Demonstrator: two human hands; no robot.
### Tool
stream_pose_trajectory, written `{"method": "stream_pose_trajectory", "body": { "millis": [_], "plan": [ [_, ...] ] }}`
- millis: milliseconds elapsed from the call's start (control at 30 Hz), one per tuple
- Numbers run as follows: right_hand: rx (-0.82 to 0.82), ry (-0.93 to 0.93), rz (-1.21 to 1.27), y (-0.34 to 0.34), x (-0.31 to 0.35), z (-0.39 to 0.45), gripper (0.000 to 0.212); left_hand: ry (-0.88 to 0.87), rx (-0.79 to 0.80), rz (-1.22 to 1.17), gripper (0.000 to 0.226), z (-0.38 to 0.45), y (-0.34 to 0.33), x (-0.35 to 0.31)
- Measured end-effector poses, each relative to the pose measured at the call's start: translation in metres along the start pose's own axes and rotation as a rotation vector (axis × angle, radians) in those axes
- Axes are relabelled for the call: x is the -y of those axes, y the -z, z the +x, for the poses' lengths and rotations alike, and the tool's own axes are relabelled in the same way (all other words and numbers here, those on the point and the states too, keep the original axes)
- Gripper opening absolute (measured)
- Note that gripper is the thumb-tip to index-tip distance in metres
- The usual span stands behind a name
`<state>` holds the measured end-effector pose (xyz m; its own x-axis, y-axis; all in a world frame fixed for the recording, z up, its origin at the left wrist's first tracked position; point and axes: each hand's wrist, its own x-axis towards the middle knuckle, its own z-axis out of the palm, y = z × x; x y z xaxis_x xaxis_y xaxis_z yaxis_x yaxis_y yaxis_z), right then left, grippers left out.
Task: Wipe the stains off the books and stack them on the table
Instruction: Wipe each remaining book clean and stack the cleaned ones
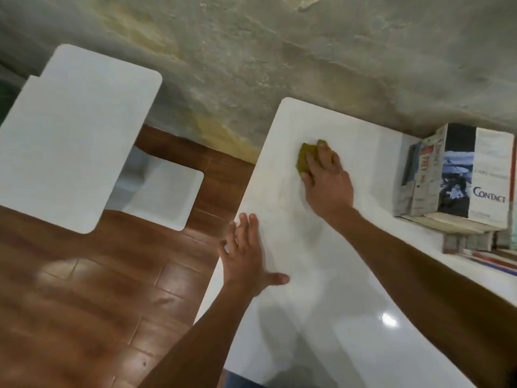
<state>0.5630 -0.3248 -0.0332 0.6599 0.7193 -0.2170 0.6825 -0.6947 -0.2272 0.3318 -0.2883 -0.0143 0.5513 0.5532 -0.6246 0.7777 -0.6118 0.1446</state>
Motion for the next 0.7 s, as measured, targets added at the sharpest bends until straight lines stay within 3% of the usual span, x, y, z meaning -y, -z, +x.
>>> {"method": "stream_pose_trajectory", "body": {
  "millis": [133,267,300,433,567,633,700],
  "plan": [
    [-0.036,0.438,-0.003,-0.03,0.024,-0.085,0.05,0.001,-0.025,-0.128,0.153,0.002,-0.008,0.001],
    [0.04,0.687,-0.189,-0.037,-0.001,-0.068,0.05,0.078,-0.078,-0.357,0.166,0.0,-0.01,0.005],
    [0.041,0.656,-0.188,-0.034,-0.008,-0.051,0.05,0.1,-0.08,-0.386,0.169,0.002,-0.008,0.005],
    [-0.008,0.225,-0.116,-0.007,-0.029,0.029,0.058,0.119,-0.057,-0.38,0.169,0.006,-0.008,0.003],
    [0.041,-0.014,-0.037,0.015,-0.008,0.083,0.057,0.159,-0.077,-0.372,0.17,0.006,-0.008,0.004],
    [0.051,0.037,-0.05,0.007,0.023,0.076,0.057,0.173,-0.063,-0.376,0.171,0.006,-0.008,0.004],
    [0.035,0.249,-0.047,-0.01,0.047,0.049,0.055,0.178,-0.062,-0.394,0.173,0.005,-0.009,0.003]
  ]
}}
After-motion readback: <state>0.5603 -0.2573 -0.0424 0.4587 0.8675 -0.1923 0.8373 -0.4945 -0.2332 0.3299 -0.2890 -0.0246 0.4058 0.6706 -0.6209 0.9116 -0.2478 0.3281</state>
